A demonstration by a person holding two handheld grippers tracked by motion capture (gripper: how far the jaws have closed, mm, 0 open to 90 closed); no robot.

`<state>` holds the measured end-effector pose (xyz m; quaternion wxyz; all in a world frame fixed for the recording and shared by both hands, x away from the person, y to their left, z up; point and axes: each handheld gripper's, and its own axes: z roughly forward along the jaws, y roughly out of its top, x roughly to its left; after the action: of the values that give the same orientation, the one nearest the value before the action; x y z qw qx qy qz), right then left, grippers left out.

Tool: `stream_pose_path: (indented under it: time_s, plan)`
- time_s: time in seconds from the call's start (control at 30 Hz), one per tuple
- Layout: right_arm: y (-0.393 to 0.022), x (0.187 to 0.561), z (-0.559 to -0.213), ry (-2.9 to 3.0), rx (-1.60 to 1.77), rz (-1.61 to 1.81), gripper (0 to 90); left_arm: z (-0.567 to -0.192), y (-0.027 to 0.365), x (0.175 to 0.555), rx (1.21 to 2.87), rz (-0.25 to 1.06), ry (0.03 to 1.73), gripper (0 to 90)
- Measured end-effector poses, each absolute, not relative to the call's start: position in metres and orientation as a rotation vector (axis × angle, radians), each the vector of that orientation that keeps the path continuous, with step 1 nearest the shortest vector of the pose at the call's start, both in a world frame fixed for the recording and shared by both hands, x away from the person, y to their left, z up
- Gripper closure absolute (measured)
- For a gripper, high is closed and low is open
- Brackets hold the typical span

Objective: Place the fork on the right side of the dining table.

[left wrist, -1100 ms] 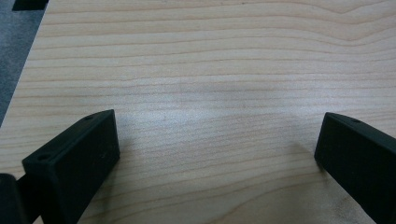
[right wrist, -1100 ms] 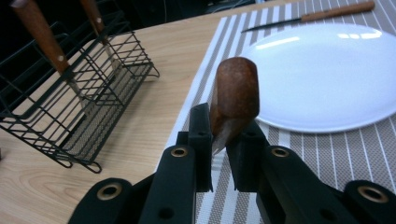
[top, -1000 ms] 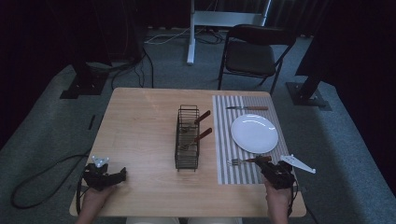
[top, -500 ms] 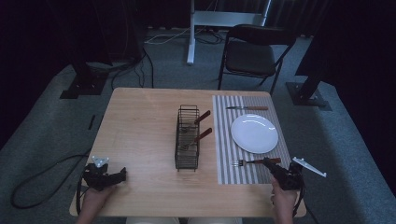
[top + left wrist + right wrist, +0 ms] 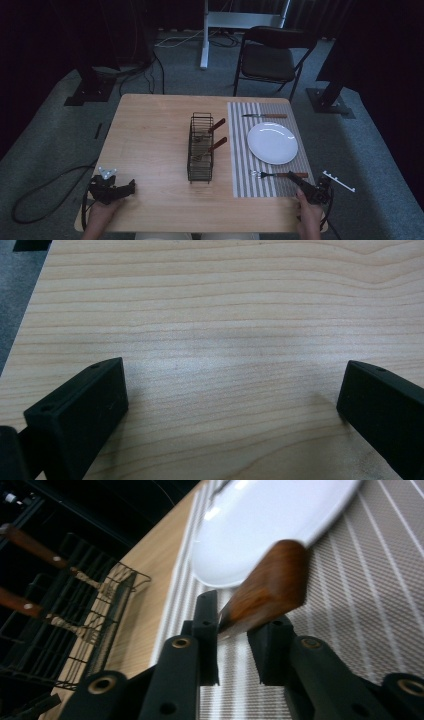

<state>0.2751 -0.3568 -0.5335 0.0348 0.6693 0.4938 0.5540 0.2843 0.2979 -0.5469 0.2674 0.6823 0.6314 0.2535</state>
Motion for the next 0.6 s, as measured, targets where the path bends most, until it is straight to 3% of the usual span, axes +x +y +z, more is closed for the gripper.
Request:
stream_pose_path:
  time_s: [0.4, 0.6]
  plan:
    - [-0.370, 0.298, -0.554, 1.585, 2.239, 1.540, 59.1, -0.547, 0.298, 0.284, 1.841, 0.684, 1.704, 0.3]
    - [-0.373, 0.302, -0.554, 1.611, 2.247, 1.511, 58.3, -0.547, 0.298, 0.284, 1.841, 0.684, 1.704, 0.3]
